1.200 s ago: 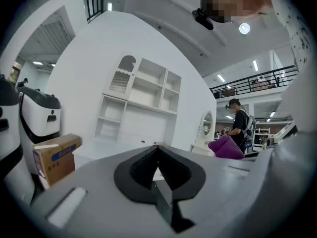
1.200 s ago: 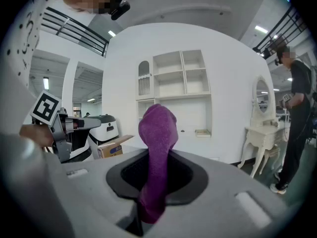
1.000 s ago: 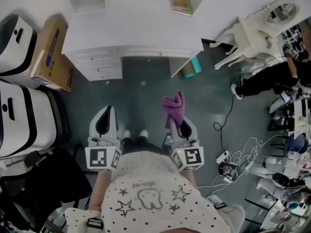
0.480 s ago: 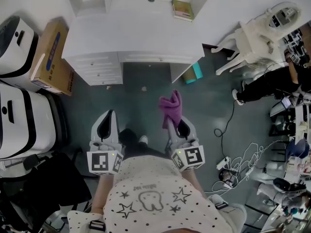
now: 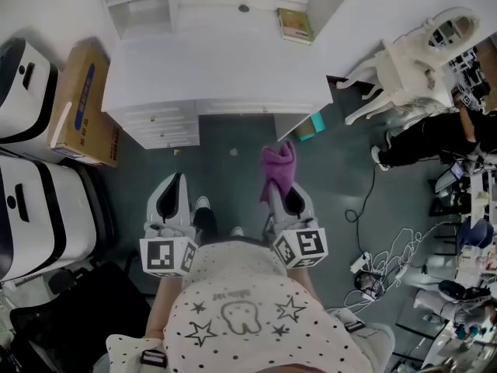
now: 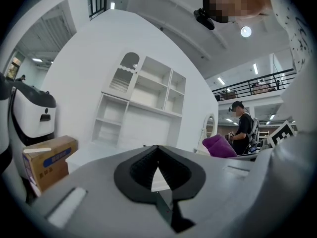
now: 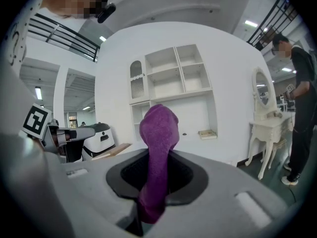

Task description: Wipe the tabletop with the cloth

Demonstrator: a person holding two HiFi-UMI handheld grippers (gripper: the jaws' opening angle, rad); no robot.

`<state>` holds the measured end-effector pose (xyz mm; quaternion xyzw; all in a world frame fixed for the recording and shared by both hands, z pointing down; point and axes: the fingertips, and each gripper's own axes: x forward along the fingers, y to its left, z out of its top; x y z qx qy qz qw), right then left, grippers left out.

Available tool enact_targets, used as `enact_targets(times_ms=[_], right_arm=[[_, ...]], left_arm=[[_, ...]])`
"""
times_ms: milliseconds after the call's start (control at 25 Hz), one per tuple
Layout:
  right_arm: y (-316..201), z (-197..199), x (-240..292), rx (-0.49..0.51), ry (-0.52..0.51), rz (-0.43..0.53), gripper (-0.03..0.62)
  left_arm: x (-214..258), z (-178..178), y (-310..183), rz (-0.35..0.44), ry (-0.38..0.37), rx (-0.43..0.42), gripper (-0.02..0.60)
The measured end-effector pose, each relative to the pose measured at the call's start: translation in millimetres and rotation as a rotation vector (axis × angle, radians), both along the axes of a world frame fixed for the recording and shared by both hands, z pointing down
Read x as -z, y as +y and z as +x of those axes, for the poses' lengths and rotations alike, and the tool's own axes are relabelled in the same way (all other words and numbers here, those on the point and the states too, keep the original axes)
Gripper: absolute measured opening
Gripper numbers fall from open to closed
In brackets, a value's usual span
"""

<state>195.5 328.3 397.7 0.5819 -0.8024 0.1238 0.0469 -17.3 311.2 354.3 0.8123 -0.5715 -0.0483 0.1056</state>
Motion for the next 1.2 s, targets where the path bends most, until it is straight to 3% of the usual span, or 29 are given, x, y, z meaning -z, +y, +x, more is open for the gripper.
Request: enact_targets(times_ms=[320, 600, 960, 1200], right_arm=[[-51.5, -52.2, 1.4, -0.032, 0.001, 0.007, 0.075], [-77.1, -69.3, -7.1, -0.045, 0.005, -0.018, 0.075], [-131.8, -65.3, -24.1, -0.031, 0.032, -0.074, 0.075], [-205.5, -57.7, -20.9, 0.0, 0.034, -0.054, 0.075]], left_arm=[[7.9, -47.3, -56.5, 0.026, -0.011, -0.034, -0.006], [-1.2, -73.8, -84.4, -0.015, -0.018, -0.02, -0.006], [-17.2, -76.0, -135.8, -0.071, -0.008, 0.007, -0.006], [-10.9, -67.4, -199.3, -0.049, -0.01, 0.037, -0.006]])
